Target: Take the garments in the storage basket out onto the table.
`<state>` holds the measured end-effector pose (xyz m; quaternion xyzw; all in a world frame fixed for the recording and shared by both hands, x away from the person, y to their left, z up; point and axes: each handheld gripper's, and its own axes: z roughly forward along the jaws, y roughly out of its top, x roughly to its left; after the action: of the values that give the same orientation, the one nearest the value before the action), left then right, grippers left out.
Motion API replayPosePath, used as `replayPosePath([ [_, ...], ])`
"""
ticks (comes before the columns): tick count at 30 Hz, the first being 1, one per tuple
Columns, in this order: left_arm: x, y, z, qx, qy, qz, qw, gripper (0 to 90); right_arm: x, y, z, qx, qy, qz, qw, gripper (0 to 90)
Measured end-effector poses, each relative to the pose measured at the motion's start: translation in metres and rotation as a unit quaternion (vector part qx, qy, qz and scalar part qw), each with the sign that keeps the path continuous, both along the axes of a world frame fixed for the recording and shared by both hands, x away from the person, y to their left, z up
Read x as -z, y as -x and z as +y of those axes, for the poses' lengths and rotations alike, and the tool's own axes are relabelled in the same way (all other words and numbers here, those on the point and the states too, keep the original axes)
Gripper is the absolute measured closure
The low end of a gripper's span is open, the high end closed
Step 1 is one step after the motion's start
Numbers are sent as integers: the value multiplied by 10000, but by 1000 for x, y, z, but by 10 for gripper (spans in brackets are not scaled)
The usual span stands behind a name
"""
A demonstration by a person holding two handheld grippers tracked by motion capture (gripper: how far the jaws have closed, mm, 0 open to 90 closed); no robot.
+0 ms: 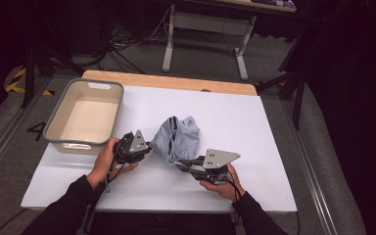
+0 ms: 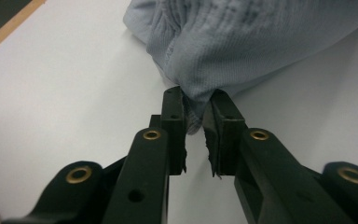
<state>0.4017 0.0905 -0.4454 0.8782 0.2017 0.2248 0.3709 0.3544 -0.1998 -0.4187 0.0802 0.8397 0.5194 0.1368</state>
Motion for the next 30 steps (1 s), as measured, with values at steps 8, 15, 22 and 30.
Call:
replayPosePath([
  [8, -14, 14, 17, -47, 369, -64, 9993, 652, 13, 8, 3, -309, 531, 149, 9980, 824],
  [15, -34, 23, 31, -31, 1203, -213, 9925, 532, 26, 13, 12, -506, 932, 252, 9940, 824],
  [22, -21, 16, 22, 148, 1107, 281, 9933, 436, 32, 14, 14, -487, 1078, 254, 9927, 824],
  [30, -3, 8, 7, 278, 905, 672, 9932, 399, 38, 9, 6, -170, 1269, 204, 9916, 822],
])
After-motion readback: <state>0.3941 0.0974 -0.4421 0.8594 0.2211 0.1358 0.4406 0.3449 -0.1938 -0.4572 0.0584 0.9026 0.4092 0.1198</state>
